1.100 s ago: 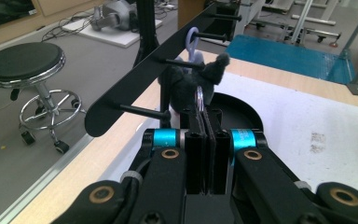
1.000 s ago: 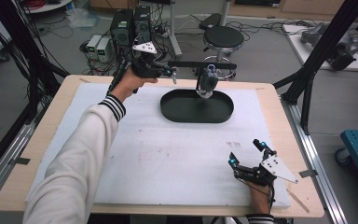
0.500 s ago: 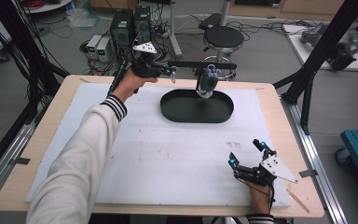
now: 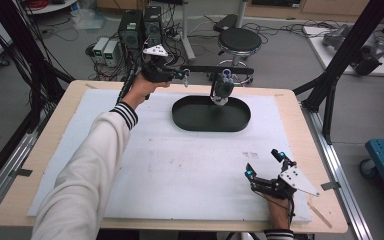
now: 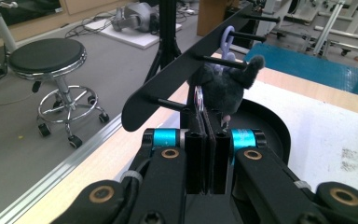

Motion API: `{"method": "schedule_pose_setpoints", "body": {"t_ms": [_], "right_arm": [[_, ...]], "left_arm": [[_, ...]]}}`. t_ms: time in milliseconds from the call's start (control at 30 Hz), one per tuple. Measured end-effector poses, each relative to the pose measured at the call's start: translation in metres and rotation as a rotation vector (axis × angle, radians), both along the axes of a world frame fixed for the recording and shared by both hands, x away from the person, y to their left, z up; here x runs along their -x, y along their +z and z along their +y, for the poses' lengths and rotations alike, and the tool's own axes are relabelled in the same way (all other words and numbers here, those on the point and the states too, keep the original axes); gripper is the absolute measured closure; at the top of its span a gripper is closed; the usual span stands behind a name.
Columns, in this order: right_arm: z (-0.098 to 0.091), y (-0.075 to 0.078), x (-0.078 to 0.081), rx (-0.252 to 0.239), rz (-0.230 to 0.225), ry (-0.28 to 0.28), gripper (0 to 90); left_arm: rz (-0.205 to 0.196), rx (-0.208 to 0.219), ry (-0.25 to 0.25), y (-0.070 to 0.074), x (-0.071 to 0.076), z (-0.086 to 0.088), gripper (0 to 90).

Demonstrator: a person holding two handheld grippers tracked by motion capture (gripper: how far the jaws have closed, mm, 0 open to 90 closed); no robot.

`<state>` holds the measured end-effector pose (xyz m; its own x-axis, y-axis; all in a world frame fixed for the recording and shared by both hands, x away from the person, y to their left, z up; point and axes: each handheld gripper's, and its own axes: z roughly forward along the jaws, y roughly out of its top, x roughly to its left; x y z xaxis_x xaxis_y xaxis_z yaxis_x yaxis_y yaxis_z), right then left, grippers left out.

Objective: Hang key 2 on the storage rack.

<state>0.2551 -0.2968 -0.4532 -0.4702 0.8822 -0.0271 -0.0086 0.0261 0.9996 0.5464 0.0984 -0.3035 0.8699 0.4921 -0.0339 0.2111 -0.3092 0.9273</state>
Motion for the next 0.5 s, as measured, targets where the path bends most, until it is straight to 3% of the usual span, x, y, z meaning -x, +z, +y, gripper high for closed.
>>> {"method": "schedule_pose_setpoints", "body": {"t_ms": [500], "right_arm": [[-0.0009, -0.0001, -0.0004, 0.0, 0.0, 0.002, 0.7]], "left_arm": [[-0.01, -0.007, 0.089, -0.0051, -0.0032, -0.0065, 88.0]]}}
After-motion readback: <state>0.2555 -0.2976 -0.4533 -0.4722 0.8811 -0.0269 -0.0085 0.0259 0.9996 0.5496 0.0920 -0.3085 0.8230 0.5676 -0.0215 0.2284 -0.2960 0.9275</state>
